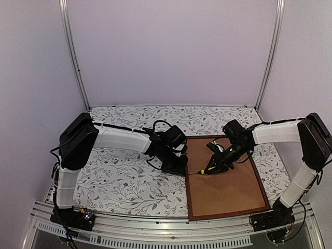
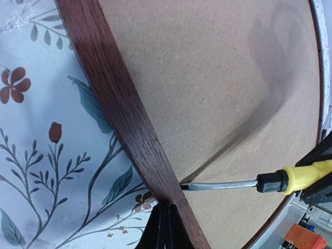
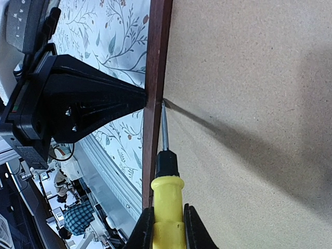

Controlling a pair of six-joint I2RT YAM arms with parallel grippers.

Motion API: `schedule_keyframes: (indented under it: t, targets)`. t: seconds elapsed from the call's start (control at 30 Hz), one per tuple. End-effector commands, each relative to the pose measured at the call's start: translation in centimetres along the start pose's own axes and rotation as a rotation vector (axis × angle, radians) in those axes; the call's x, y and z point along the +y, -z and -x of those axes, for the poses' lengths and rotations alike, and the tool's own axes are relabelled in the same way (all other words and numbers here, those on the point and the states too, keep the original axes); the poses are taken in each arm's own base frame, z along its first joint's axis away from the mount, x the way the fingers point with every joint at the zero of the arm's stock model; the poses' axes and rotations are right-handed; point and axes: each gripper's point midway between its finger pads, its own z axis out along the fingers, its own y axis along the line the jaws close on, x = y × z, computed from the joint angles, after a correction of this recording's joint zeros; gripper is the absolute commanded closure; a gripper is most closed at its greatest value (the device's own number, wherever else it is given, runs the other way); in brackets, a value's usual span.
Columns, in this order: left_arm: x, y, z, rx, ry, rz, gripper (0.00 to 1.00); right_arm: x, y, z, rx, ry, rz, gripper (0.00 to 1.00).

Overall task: Take the photo out of the frame
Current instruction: Release the fastener from the backboard.

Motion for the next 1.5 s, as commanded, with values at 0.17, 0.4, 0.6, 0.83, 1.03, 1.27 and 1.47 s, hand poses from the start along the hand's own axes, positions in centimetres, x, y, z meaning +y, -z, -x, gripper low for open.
schedule_keyframes:
  t: [0.17,0.4,0.6,0.83,1.03,1.27,1.47]
  targets:
    - [-1.3,-4.6,-3.2,0.056,-0.070,-0.065,0.99,1.0,-3.6,0.2,0.024,0.029,-0.108,1.00]
    - [-1.4,-4.6,-3.2,0.046,-0.079,-0.083,1.00,3.1,-4.3,0.8,0.009,0.052,-0.183,1.00]
    - [-1.4,-4.7,-3.5,0.041,-0.080,-0.105,1.00,5.1,-5.3,1.0,-0.015,0.069,-0.271,1.00]
    - [-1.4,-4.7,-3.7,0.032,-0.081,-0.129,1.00,7.1,-6.8,1.2,-0.034,0.067,-0.352,1.00]
    - [-1.0,-4.6,-4.1,0.029,-0.073,-0.148,1.00,9.0,-8.0,1.8,-0.053,0.072,-0.380,1.00]
    - [-0.2,-4.1,-4.4,0.023,-0.064,-0.170,1.00,11.0,-9.5,2.4,-0.058,0.082,-0.397,1.00]
    - [0.0,-4.0,-4.5,0.021,-0.061,-0.184,1.00,12.6,-11.1,2.6,-0.058,0.086,-0.393,1.00]
